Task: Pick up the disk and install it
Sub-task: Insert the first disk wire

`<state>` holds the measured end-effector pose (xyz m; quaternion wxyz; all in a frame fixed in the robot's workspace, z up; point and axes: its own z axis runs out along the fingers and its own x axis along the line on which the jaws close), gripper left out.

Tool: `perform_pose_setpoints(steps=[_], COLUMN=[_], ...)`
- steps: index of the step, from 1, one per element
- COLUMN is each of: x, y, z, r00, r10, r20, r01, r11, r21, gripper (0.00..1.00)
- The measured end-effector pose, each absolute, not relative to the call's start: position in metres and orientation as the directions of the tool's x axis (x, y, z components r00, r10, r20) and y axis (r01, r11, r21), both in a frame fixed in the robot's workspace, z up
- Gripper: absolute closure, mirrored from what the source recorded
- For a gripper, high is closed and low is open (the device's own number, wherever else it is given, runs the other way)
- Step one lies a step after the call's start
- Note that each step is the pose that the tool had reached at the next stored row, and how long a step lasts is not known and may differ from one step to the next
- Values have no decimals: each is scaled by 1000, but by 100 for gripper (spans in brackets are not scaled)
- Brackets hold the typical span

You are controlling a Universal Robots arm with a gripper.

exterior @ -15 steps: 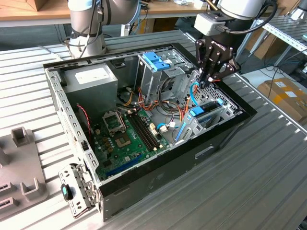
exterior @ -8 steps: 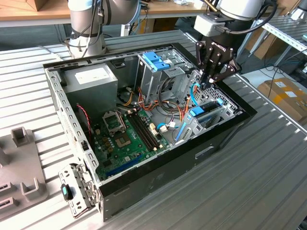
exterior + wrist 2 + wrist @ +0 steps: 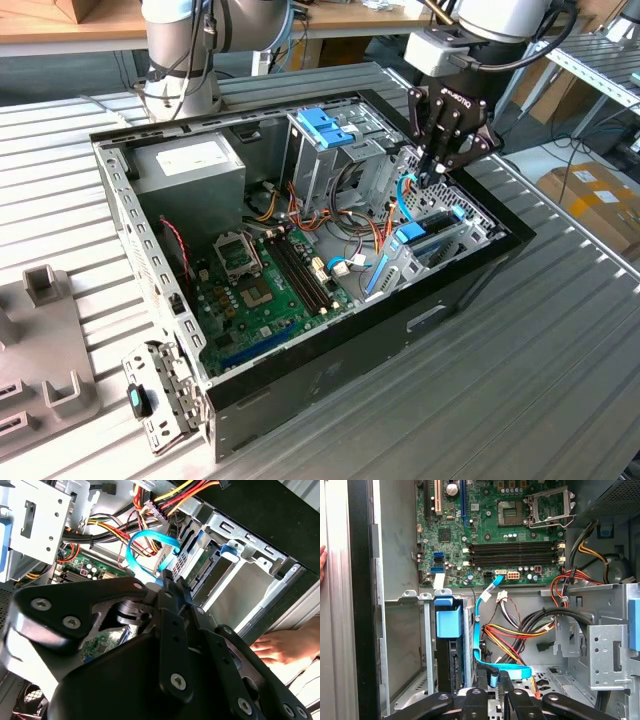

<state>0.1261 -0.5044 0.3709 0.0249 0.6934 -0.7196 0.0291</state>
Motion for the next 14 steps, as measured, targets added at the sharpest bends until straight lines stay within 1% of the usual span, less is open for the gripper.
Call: perform_pose_setpoints(steps=[1,2,11,12,14], x=[126,126,126,126,126], y=[-504,-504,-504,-504,-505], z=[371,371,371,371,371], r00=[-37,-37,-37,-37,-37], r10=[-996,-996,-996,-997,-998], r20=[76,76,76,74,52], r01=[-999,-999,-999,-999,-999], r11=[37,37,37,37,37], r21=[-7,-7,-7,-7,-7], gripper=[83,84,84,84,84])
